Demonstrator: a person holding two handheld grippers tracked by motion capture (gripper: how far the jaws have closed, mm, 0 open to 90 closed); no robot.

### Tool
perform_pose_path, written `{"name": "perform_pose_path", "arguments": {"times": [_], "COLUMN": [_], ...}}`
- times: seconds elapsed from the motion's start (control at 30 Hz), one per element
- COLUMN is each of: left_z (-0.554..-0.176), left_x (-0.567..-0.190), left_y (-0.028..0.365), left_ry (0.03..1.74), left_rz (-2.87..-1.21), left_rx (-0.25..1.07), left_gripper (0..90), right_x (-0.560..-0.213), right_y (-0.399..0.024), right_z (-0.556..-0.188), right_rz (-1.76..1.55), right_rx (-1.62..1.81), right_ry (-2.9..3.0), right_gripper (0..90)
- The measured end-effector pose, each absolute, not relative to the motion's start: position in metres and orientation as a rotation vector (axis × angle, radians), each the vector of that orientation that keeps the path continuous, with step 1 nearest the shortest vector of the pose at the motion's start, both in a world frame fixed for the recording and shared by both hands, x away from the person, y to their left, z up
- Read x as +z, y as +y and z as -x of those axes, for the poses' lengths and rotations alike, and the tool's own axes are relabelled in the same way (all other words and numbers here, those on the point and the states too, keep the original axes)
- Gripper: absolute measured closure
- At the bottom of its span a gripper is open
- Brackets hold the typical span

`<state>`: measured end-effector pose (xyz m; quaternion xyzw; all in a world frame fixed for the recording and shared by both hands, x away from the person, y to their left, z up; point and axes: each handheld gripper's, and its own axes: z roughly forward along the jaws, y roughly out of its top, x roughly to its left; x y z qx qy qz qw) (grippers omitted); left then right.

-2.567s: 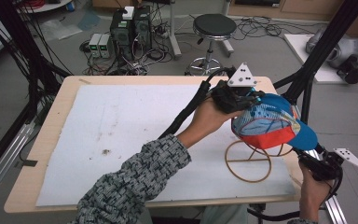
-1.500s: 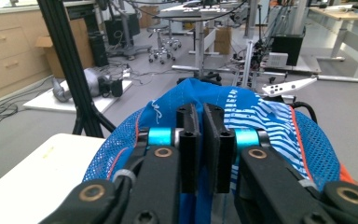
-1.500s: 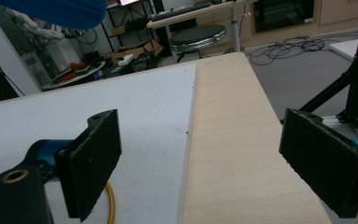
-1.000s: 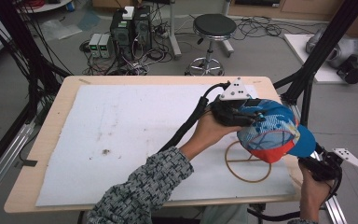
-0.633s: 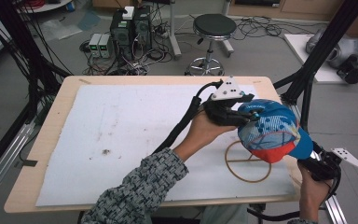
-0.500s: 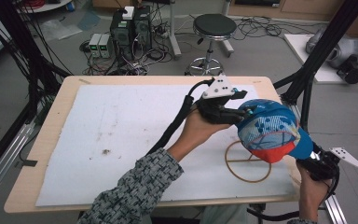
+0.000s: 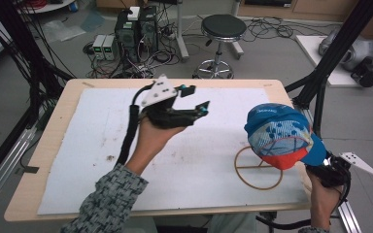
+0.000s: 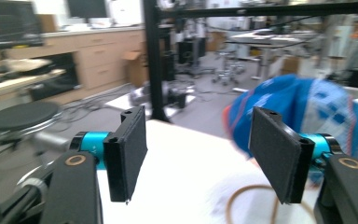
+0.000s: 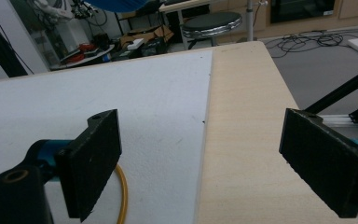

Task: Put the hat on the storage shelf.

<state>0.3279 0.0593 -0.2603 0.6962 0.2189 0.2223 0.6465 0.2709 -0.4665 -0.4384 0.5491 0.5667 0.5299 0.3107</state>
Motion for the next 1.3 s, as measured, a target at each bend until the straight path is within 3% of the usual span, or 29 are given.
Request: {"name": "perform_pose_path", "arguments": {"times": [0.33, 0.73, 1.0, 1.3], "left_z": [-0.303, -0.269, -0.254, -0.251], "left_x": [-0.294, -0.353, -0.378, -0.399], "left_y": [0.151, 0.237, 0.273, 0.286], "left_ry": [0.682, 0.943, 1.031, 1.070], "left_rz": [-1.598, -1.561, -1.509, -1.506], "left_rx": [0.716, 0.829, 0.875, 0.887], "left_gripper": [28.4, 22.6, 23.8, 21.4], "right_x": [-0.438, -0.437, -0.437, -0.437], "right_y": [-0.464, -0.463, -0.458, -0.454], "right_z": [-0.270, -0.267, -0.269, -0.272], "right_rz": [-1.441, -1.453, -1.445, -1.447], "right_rx": [1.397, 1.408, 1.406, 1.402], "right_ry": [1.502, 1.493, 1.508, 1.520], "right_gripper": [11.9, 11.9, 11.9, 11.9]}}
